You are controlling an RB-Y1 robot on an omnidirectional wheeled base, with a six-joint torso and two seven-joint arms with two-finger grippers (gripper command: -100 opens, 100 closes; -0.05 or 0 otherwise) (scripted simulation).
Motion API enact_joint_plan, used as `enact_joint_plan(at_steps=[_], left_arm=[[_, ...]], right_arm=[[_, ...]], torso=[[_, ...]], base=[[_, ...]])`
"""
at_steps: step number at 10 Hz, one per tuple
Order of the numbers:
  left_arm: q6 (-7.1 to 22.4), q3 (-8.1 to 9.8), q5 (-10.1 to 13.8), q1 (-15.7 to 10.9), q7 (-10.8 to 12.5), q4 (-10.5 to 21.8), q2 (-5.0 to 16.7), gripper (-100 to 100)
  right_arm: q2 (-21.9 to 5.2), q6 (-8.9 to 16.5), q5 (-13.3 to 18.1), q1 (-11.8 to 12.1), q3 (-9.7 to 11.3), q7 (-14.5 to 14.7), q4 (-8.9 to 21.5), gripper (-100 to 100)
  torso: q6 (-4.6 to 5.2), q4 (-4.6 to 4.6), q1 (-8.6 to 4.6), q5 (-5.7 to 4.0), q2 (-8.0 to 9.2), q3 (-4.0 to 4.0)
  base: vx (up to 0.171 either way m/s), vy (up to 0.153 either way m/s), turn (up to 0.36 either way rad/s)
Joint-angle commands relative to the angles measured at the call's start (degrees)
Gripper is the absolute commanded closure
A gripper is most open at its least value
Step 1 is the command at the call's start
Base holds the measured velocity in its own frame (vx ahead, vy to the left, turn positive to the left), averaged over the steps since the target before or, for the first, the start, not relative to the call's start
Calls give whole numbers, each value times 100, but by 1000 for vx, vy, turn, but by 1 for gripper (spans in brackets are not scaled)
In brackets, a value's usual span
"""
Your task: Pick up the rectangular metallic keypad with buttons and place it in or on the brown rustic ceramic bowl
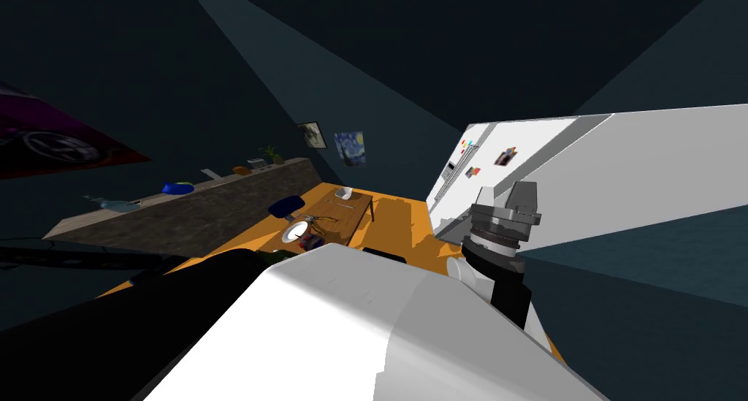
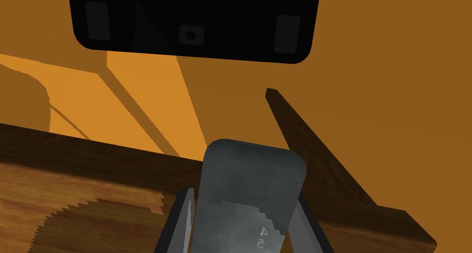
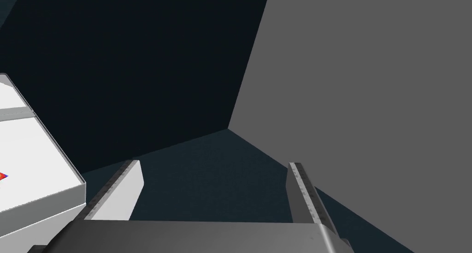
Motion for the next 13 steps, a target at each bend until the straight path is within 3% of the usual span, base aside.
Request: enact_joint_plan(at_steps=[1,2,3,4,13], left_arm=[[27,22,-60,109,-19,-209,187,100],[1,3,-18,64,1,-128,145,100],[2,5,-20,72,1,-144,161,0],[-82,-12,-63,130,-14,-174,349,100],[-739,-87,-174,561,105,-427,1521,100]], right_arm=[[0,0,0,0,0,0,0,0],[0,0,0,0,0,0,0,0],[0,0,0,-1,1,0,0,0],[0,0,0,-2,0,0,0,0],[0,0,0,-2,1,0,0,0]], torso=[[0,0,0,0,0,0],[1,-1,-2,-1,-2,-2],[6,2,1,1,12,6],[5,4,5,2,24,13],[31,6,13,-6,28,15]], base=[[94,-14,220],[37,-10,44],[7,-3,-8],[12,-13,-60],[10,-18,-36]])
